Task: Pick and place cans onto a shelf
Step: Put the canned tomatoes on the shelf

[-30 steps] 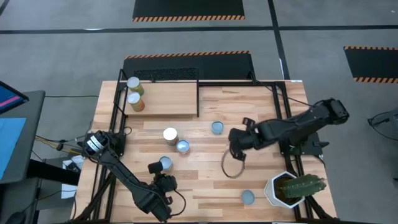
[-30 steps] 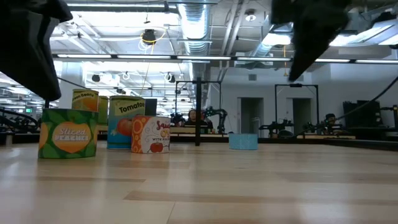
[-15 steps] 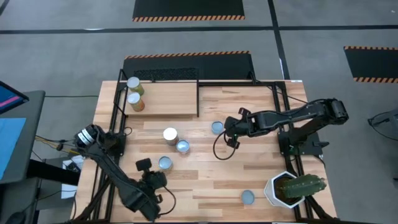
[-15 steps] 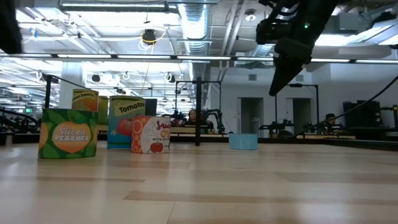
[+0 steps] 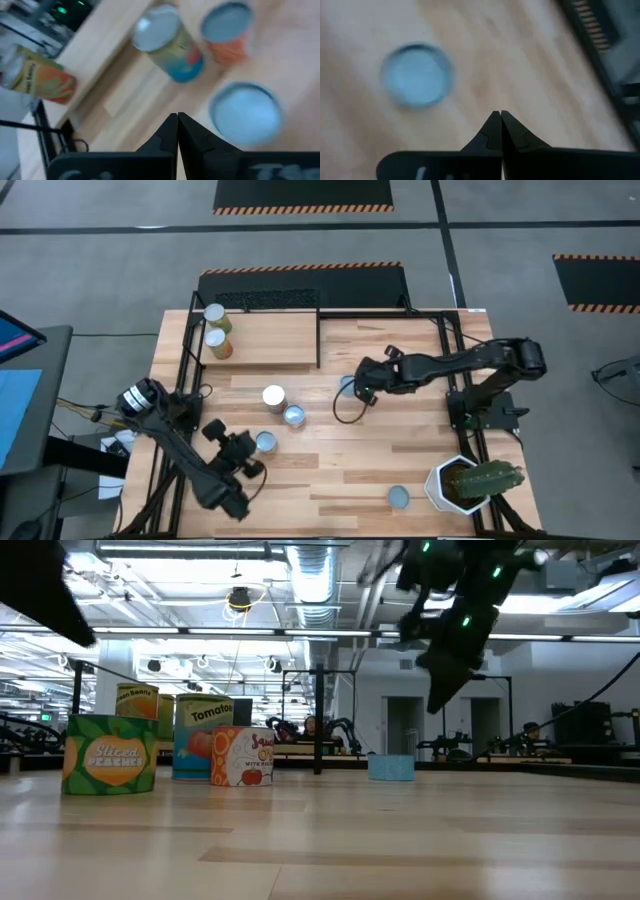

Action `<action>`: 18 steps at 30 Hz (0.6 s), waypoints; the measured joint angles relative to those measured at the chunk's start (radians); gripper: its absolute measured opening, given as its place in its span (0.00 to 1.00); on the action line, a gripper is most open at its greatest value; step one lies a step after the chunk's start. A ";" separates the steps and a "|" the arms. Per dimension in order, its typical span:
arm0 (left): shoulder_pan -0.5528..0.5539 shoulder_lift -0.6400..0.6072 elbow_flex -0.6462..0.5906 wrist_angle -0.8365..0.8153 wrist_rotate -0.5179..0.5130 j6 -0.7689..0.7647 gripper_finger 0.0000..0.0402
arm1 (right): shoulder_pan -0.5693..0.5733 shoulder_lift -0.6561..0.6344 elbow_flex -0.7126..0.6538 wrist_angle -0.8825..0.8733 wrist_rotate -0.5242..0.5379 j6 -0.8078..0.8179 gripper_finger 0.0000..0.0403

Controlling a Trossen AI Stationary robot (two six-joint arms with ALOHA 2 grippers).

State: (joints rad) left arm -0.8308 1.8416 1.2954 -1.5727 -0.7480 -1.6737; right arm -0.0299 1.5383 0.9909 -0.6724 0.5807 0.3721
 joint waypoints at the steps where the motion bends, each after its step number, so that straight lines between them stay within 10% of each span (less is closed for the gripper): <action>1: 0.018 -0.002 -0.025 0.001 -0.012 -0.008 0.00 | -0.016 0.021 0.000 0.020 0.019 0.003 0.01; 18: 0.216 -0.281 -0.107 0.009 -0.157 0.275 0.00 | -0.230 0.189 -0.001 0.067 -0.339 0.041 0.01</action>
State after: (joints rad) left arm -0.6152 1.5605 1.1885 -1.5636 -0.9054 -1.3991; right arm -0.2595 1.7271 0.9902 -0.6058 0.2415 0.4133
